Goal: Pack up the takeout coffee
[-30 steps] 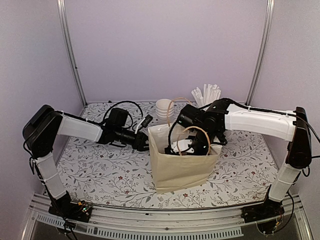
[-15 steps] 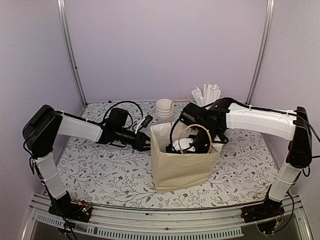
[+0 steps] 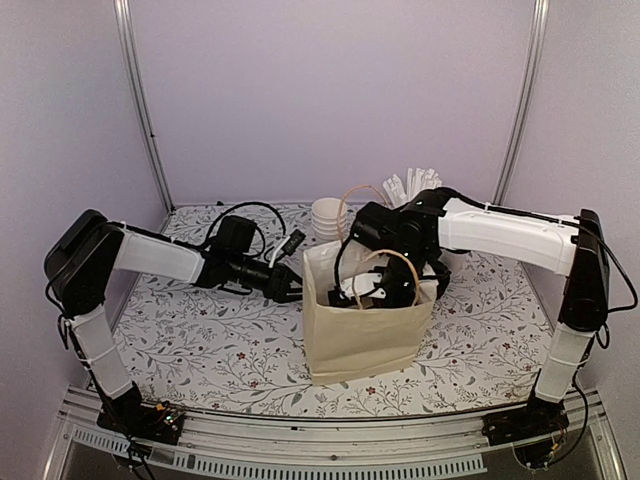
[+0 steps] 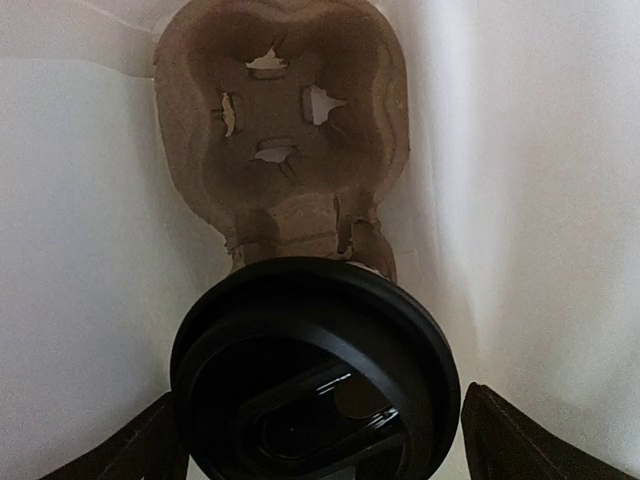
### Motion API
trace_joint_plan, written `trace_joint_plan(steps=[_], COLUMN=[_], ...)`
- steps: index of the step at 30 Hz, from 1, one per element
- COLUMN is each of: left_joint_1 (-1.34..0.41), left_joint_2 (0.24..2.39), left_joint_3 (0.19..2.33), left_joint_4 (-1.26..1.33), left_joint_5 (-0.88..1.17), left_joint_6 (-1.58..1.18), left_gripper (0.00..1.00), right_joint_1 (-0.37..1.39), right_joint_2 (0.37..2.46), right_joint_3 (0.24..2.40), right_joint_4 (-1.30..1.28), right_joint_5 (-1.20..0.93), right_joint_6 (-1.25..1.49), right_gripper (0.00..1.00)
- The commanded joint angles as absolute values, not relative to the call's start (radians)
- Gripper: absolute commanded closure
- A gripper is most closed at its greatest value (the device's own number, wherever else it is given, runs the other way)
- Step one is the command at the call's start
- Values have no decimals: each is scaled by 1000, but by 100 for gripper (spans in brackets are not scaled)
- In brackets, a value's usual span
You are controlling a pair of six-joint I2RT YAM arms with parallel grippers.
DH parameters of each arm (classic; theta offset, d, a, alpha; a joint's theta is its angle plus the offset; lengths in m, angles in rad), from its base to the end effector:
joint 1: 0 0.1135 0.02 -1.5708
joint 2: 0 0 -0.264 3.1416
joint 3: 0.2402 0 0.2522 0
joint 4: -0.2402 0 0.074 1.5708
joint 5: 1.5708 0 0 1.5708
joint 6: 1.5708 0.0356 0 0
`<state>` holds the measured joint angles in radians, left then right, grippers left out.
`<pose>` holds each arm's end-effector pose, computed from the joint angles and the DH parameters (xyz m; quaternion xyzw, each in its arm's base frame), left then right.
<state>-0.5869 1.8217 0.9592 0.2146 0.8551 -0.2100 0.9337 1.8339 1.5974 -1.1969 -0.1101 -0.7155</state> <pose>0.2916 -0.2262 0.1635 0.3340 0.7658 -0.4994 0.2294 0.2085 0.2884 0.2610 -0.7340 0.6735 0.0620 0.0622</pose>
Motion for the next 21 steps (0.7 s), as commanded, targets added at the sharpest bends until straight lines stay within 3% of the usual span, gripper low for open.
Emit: trace_joint_plan(steps=[1,13,21], left_joint_1=[-573,-568,-602], left_joint_2=[1739,1448,1540], left_joint_3=[987,1194,1512], left_joint_4=[162,-248,-544], left_joint_5=[864,634,640], left_joint_6=[-181,-61,35], left_gripper=[33,30,29], right_joint_1=[922,925,926], right_joint_2=[1869,1857,1860], right_joint_3=[1614,1747,1774], right_joint_4=[-1247,-1296,-1295], right_joint_5=[-105,-124,-120], right_joint_6=[-695,-699,-712], right_gripper=[1,1,1])
